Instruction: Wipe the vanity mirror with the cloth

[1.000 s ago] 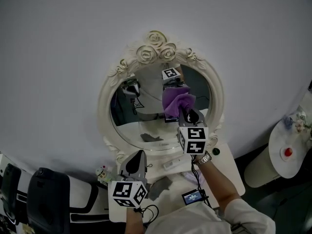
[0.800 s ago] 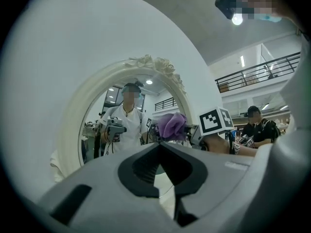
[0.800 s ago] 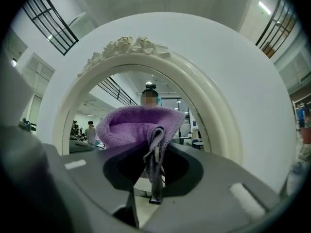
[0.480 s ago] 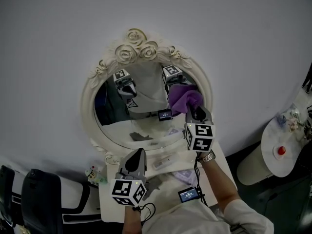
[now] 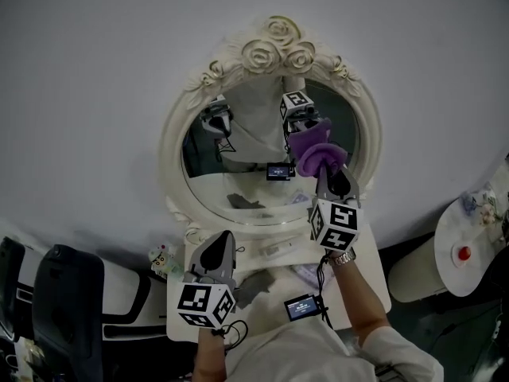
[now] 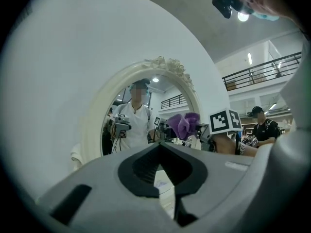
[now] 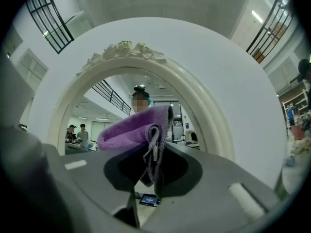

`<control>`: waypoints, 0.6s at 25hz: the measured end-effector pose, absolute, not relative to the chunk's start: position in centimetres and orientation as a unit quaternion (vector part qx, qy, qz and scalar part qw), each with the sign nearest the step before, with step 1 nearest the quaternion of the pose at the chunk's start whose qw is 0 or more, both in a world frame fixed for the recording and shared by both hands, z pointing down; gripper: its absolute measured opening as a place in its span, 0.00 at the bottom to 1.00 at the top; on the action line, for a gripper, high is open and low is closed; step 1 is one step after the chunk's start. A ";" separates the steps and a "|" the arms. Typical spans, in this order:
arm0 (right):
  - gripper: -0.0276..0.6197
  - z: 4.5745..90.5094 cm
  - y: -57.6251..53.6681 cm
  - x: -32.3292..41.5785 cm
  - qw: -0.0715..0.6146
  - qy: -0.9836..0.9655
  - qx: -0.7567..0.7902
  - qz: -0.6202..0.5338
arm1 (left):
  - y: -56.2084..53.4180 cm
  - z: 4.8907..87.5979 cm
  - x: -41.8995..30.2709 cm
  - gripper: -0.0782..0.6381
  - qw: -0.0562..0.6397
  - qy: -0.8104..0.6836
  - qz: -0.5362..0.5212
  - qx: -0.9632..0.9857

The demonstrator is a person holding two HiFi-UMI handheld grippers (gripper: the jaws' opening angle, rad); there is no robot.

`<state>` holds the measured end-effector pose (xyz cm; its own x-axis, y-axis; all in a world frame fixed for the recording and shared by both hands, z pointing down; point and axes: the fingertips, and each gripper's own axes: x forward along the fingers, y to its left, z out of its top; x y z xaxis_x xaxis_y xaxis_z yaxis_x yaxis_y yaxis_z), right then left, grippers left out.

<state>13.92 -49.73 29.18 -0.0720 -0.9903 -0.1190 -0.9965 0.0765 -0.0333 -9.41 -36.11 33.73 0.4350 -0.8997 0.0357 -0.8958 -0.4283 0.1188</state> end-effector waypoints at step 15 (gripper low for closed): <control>0.15 34.8 -47.9 -11.3 0.007 0.837 -0.547 -0.002 | -30.6 36.1 -23.2 0.11 0.077 -0.609 -0.013 0.790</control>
